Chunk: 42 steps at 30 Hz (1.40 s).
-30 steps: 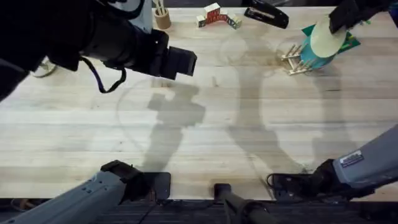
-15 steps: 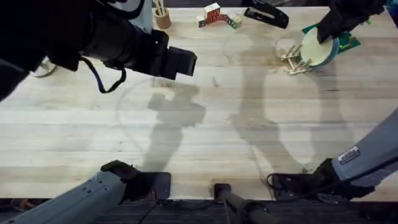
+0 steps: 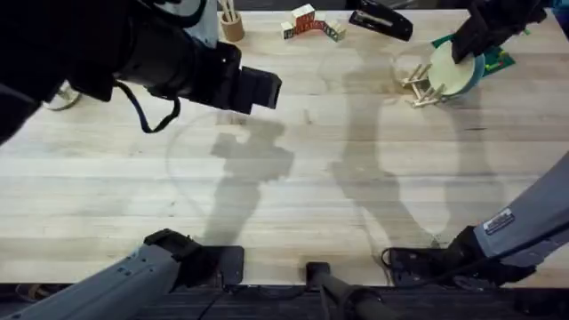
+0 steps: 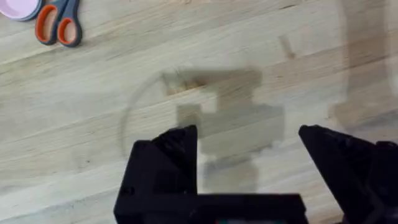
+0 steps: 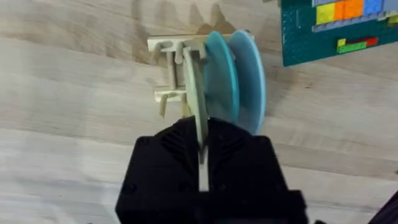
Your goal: Pick up the plates from the table one by one and place each into a slot on the dish rack.
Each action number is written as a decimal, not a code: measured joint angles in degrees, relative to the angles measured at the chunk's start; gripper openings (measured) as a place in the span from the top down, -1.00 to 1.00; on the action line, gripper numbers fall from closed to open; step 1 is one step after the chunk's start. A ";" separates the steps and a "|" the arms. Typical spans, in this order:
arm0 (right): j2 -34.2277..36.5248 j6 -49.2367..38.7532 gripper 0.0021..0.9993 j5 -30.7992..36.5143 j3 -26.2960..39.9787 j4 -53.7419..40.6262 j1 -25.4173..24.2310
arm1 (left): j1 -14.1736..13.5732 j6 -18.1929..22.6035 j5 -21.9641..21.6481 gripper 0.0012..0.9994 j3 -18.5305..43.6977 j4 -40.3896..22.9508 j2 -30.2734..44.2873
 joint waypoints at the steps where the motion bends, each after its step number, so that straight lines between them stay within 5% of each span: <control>1: 0.00 0.00 0.81 0.00 0.00 -0.01 0.00 | 0.00 0.00 0.00 -0.99 0.00 0.00 0.00; 6: 0.00 0.01 0.65 -0.22 0.00 0.04 0.00 | 0.00 0.00 0.00 -0.99 0.00 0.00 0.00; 21: -0.37 0.04 0.65 -0.35 0.00 -0.33 0.68 | 0.00 0.02 0.00 -0.99 0.00 0.00 0.00; 30: -11.96 0.98 0.51 -0.38 0.00 -2.91 2.83 | 0.00 0.00 0.00 -0.99 0.00 0.00 0.00; 36: -20.69 2.27 -0.06 -0.38 0.15 -5.93 5.49 | 0.00 0.20 0.00 -0.99 0.00 0.00 0.00; 39: -23.53 2.82 -0.86 -0.44 0.20 -7.96 7.61 | 0.00 0.77 0.00 -0.99 0.00 0.00 0.01; 42: -26.00 3.73 -0.99 -0.81 0.20 -10.61 9.73 | 0.00 1.16 0.00 -0.99 0.00 0.00 0.00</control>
